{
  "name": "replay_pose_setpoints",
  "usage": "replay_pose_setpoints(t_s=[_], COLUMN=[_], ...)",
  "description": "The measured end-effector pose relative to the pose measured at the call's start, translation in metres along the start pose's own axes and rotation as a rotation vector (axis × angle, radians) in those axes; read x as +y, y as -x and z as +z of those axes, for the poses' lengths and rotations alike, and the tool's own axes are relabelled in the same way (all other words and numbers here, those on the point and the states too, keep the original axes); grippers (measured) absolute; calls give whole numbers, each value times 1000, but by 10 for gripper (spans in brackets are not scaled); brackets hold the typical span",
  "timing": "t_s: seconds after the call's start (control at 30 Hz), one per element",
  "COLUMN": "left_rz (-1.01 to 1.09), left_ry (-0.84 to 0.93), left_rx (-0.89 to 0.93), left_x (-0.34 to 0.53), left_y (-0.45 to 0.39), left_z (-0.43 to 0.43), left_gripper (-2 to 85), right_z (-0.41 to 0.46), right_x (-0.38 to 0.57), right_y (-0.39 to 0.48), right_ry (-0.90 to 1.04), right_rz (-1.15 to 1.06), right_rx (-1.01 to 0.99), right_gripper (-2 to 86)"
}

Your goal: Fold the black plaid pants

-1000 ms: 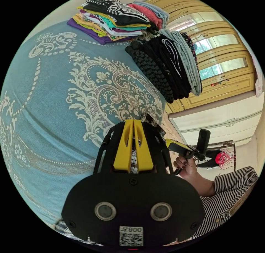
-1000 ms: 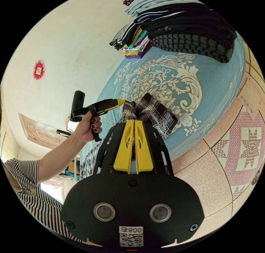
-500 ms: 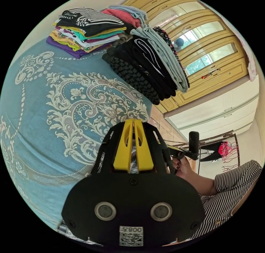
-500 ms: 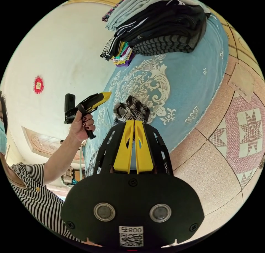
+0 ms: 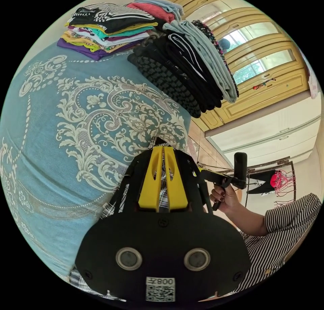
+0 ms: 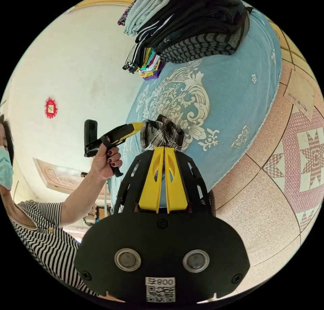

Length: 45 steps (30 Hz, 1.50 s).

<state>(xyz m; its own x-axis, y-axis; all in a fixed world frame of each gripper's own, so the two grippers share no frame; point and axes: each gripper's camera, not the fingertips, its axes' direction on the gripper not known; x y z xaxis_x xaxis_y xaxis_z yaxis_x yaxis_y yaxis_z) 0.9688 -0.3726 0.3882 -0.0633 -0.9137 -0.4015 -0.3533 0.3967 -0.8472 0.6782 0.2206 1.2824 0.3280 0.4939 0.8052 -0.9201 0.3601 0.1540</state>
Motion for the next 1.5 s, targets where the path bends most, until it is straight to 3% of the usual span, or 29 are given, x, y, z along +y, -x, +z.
replay_pose_setpoints(t_s=[0.27, 0.6, 0.87, 1.5], left_rz=[14, -28, 60, 167], left_ry=[95, -28, 150, 211], left_rx=[-114, -23, -164, -210], left_x=[-32, -17, -23, -59], left_y=[-18, -13, -28, -95], left_z=[44, 32, 58, 58], left_gripper=[14, 59, 69, 61], right_z=[9, -4, 16, 4], right_x=[-4, -2, -12, -28], right_y=[-19, -33, -14, 20], right_ry=[14, -63, 31, 49], right_rz=[51, 82, 12, -44], right_rx=[76, -62, 22, 52], right_gripper=[3, 49, 85, 93])
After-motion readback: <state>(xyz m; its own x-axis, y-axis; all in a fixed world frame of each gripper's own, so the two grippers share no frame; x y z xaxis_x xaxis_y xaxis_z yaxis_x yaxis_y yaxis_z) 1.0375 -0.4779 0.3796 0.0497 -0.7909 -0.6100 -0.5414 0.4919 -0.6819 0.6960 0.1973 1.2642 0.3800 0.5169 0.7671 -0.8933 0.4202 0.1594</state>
